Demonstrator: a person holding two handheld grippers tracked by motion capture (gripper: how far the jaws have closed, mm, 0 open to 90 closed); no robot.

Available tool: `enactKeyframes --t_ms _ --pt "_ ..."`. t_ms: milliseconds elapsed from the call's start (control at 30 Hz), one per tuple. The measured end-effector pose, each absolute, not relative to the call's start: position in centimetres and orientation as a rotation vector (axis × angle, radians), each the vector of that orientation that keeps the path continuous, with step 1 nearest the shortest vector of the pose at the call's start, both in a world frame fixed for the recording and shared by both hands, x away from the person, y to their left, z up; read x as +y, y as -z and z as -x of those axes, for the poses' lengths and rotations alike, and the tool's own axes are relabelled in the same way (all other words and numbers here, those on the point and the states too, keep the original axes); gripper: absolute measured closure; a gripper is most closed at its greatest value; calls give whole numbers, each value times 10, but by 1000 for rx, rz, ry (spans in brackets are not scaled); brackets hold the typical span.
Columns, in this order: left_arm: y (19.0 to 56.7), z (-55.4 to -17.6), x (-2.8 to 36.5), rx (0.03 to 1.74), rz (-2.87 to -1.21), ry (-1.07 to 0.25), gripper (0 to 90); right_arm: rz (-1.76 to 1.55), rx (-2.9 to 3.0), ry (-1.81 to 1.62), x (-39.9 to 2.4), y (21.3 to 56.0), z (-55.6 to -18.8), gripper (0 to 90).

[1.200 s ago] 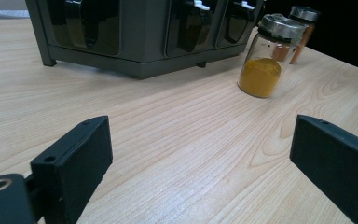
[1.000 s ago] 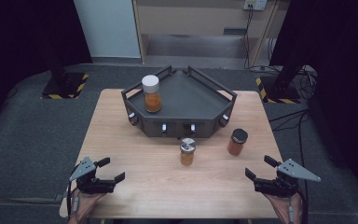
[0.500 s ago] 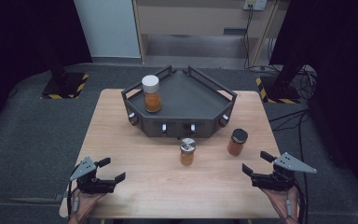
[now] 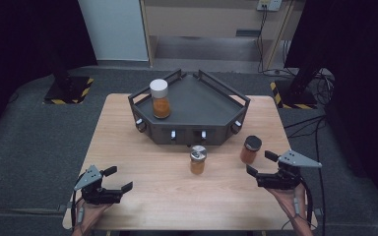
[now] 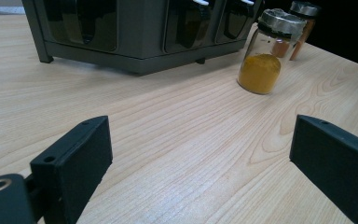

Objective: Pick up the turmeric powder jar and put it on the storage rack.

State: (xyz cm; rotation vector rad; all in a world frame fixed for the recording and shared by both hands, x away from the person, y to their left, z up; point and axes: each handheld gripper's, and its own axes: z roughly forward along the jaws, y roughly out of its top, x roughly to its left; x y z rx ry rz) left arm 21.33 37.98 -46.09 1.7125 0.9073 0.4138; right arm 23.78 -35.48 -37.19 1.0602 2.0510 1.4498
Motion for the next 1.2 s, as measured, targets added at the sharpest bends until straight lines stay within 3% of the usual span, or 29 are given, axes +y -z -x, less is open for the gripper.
enactKeyframes --t_ms 1200 --pt "461 -216 379 915 -1722 -407 49 -938 2221 -1499 -296 367 -300 96"
